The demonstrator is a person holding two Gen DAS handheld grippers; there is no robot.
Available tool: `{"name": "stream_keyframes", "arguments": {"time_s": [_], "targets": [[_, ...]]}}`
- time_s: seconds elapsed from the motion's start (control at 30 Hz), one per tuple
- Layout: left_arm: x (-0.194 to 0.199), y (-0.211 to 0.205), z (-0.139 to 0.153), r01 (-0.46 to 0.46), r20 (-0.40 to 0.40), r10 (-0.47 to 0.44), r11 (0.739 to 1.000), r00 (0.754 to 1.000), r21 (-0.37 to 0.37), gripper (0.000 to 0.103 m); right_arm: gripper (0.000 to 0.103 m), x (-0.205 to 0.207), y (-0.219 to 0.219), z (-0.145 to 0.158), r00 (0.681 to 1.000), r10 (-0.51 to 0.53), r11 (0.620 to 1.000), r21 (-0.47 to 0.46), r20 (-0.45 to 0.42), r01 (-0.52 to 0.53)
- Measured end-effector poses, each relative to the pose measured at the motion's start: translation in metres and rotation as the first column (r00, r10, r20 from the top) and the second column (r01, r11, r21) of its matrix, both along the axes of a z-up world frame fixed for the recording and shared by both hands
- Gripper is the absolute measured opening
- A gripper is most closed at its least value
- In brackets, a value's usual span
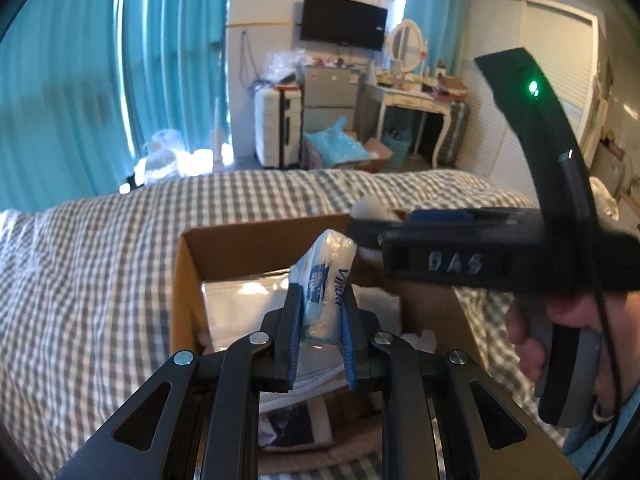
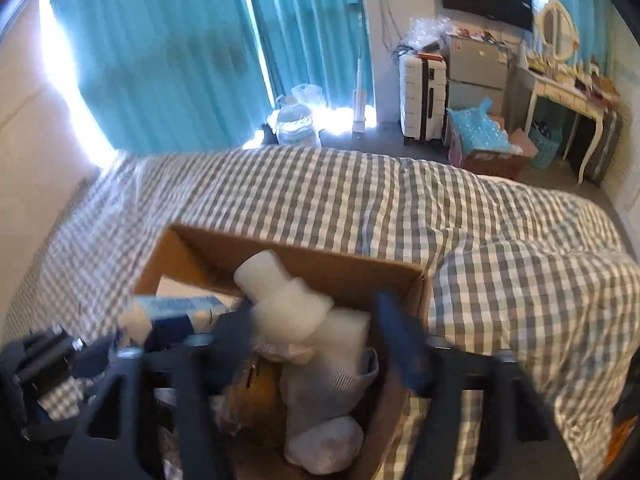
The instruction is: Organize soft objects
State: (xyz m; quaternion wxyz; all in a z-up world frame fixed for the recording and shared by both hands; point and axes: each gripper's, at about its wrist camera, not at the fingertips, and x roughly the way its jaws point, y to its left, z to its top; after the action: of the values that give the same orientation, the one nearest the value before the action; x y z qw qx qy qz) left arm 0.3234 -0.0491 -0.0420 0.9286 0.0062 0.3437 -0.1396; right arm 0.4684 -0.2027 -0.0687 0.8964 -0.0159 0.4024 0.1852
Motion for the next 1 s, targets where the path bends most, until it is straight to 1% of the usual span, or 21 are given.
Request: {"name": "stream_keyframes", "arguments": {"time_s": [0.1, 0.13, 0.17, 0.23, 0.27, 0.3, 0.33, 0.37, 0.4, 0.47, 0.5, 0.63, 0.7, 0.77, 0.83, 0.87, 0.9, 0.93, 0.97, 1.0], "targets": [[0.003, -0.008, -0.001, 0.015, -0.005, -0.015, 1.0, 1.0, -0.007, 0.018, 0.072, 0.008, -0.01, -0.002, 1.0, -0.021, 0.998, 0.058, -0.009, 0.021], [0.005, -0.011, -0.003, 0.022, -0.009, -0.022, 1.0, 1.0, -0.014, 0.018, 0.072, 0.01, -0.015, 0.0, 1.0, -0.021, 0.996, 0.092, -0.01, 0.022], [0.005, -0.013, -0.002, 0.024, -0.008, -0.025, 1.0, 1.0, -0.019, 0.021, 0.072, 0.01, -0.021, 0.002, 1.0, -0.026, 0.992, 0.12, -0.01, 0.027], [0.005, -0.018, -0.003, 0.034, -0.008, -0.034, 0.999, 0.999, -0.036, 0.022, 0.072, 0.01, -0.03, 0.007, 0.999, -0.052, 0.99, 0.131, -0.001, 0.052], [0.005, -0.022, -0.003, 0.05, -0.023, -0.051, 0.998, 0.998, -0.05, 0.026, 0.072, 0.01, -0.034, 0.009, 0.998, -0.058, 0.99, 0.127, 0.005, 0.057], [0.005, -0.026, -0.002, 0.05, -0.037, -0.052, 0.998, 0.998, -0.042, 0.038, 0.072, 0.008, -0.039, 0.012, 0.998, -0.066, 0.991, 0.117, 0.012, 0.064], [0.004, -0.03, -0.001, 0.035, -0.042, -0.036, 0.999, 0.998, -0.017, 0.047, 0.072, 0.006, -0.041, 0.014, 0.997, -0.074, 0.992, 0.105, 0.021, 0.072], [0.002, -0.033, 0.002, 0.022, -0.029, -0.022, 1.0, 0.999, 0.004, 0.061, 0.072, 0.002, -0.045, 0.018, 0.996, -0.083, 0.993, 0.088, 0.037, 0.08], [-0.003, -0.035, 0.006, 0.004, 0.001, -0.004, 1.0, 1.0, 0.029, 0.065, 0.072, -0.002, -0.048, 0.021, 0.994, -0.094, 0.993, 0.069, 0.056, 0.09], [-0.013, -0.037, 0.02, -0.003, 0.045, 0.0, 0.998, 0.999, 0.056, 0.066, 0.072, -0.011, -0.055, 0.029, 0.986, -0.127, 0.992, 0.034, 0.105, 0.124], [-0.017, -0.037, 0.026, 0.0, 0.05, -0.002, 0.998, 0.999, 0.056, 0.066, 0.072, -0.017, -0.059, 0.035, 0.983, -0.135, 0.991, 0.025, 0.122, 0.133], [-0.04, -0.026, 0.064, -0.021, 0.109, 0.016, 0.999, 0.994, 0.048, 0.066, 0.072, -0.035, -0.072, 0.053, 0.981, -0.147, 0.989, 0.031, 0.129, 0.144], [-0.054, -0.022, 0.084, -0.036, 0.149, 0.028, 0.998, 0.988, 0.05, 0.066, 0.072, -0.05, -0.079, 0.071, 0.975, -0.162, 0.987, 0.027, 0.154, 0.159], [-0.075, -0.015, 0.109, -0.052, 0.212, 0.04, 0.997, 0.976, 0.05, 0.066, 0.072, -0.067, -0.084, 0.088, 0.971, -0.167, 0.986, 0.032, 0.172, 0.164], [-0.104, -0.009, 0.138, -0.07, 0.293, 0.052, 0.996, 0.955, 0.053, 0.066, 0.072, -0.087, -0.087, 0.107, 0.965, -0.168, 0.986, 0.04, 0.199, 0.163], [-0.116, -0.007, 0.151, -0.079, 0.326, 0.057, 0.996, 0.944, 0.052, 0.067, 0.076, -0.1, -0.088, 0.121, 0.96, -0.169, 0.986, 0.04, 0.222, 0.164], [-0.126, -0.005, 0.161, -0.085, 0.348, 0.062, 0.995, 0.935, 0.05, 0.074, 0.078, -0.113, -0.088, 0.134, 0.955, -0.169, 0.986, 0.041, 0.243, 0.165], [-0.144, -0.001, 0.177, -0.089, 0.387, 0.067, 0.995, 0.919, 0.04, 0.079, 0.081, -0.123, -0.089, 0.145, 0.95, -0.169, 0.986, 0.041, 0.261, 0.164], [-0.156, 0.003, 0.187, -0.092, 0.417, 0.073, 0.995, 0.906, 0.027, 0.083, 0.082, -0.142, -0.089, 0.161, 0.942, -0.173, 0.985, 0.037, 0.286, 0.169], [-0.171, 0.007, 0.198, -0.096, 0.452, 0.079, 0.995, 0.889, 0.015, 0.083, 0.084, -0.151, -0.088, 0.168, 0.939, -0.176, 0.984, 0.032, 0.296, 0.175]]}}
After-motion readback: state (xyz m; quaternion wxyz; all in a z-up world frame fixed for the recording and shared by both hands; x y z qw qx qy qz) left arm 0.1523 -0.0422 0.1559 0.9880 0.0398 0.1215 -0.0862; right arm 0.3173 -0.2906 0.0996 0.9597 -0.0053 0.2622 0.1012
